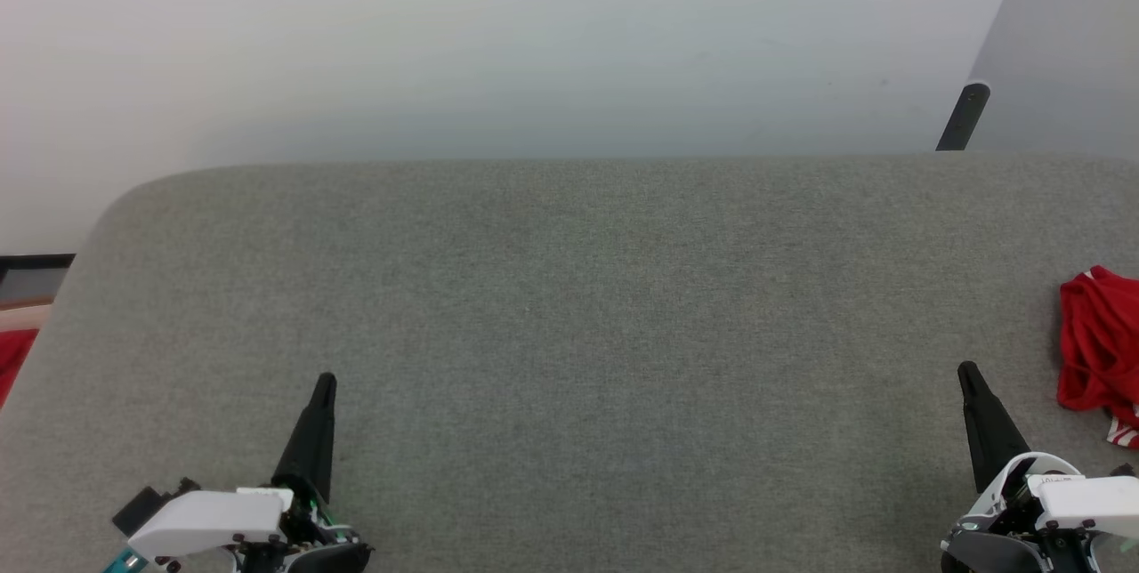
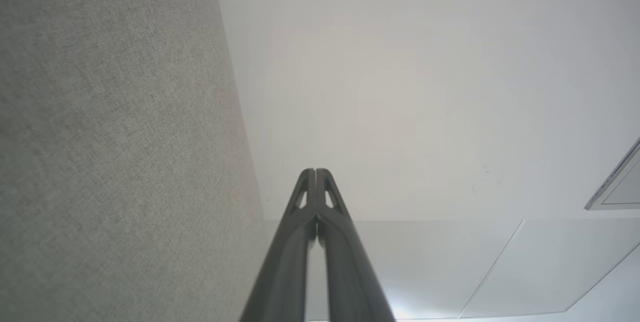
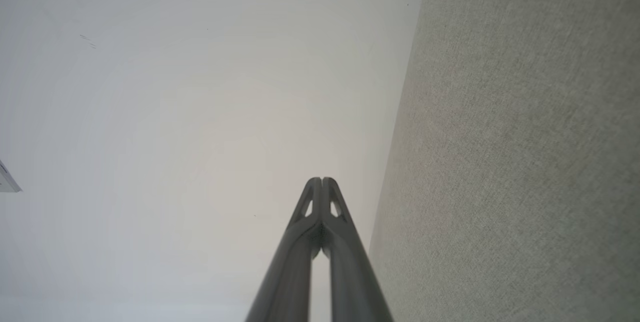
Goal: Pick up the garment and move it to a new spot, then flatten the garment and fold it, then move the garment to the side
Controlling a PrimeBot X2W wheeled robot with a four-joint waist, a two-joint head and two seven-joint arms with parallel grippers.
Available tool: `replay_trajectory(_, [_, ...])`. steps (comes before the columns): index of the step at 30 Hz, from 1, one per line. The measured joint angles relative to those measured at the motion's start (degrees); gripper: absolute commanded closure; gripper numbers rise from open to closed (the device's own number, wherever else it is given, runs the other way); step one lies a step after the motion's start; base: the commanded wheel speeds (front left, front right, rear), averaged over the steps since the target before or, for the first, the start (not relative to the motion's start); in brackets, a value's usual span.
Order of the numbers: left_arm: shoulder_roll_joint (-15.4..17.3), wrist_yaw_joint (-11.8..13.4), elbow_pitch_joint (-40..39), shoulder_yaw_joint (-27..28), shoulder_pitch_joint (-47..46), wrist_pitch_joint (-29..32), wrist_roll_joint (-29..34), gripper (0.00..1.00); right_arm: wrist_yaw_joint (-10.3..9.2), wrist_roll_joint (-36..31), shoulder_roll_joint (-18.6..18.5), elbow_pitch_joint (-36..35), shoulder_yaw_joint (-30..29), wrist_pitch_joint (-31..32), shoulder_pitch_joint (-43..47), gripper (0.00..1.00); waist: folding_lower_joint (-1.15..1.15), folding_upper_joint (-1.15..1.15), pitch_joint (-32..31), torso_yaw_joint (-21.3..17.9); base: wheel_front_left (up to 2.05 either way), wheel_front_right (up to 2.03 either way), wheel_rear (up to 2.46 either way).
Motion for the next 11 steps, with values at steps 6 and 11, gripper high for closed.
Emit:
replay_trajectory(6, [-0.01, 0.00, -0.01, 0.02, 0.00, 0.00, 0.00, 1.00, 0.00, 0.00, 0.00, 0.00, 0.00, 0.00, 0.00, 1.00, 0.00, 0.00, 0.00, 0.00, 0.00, 0.00, 0.00])
replay_trajectory(11, [-0.01, 0.00, -0.01, 0.03, 0.00, 0.00, 0.00, 1.00, 0.00, 0.00, 0.00, 0.00, 0.00, 0.00, 0.00, 1.00, 0.00, 0.00, 0.00, 0.00, 0.00, 0.00, 0.00])
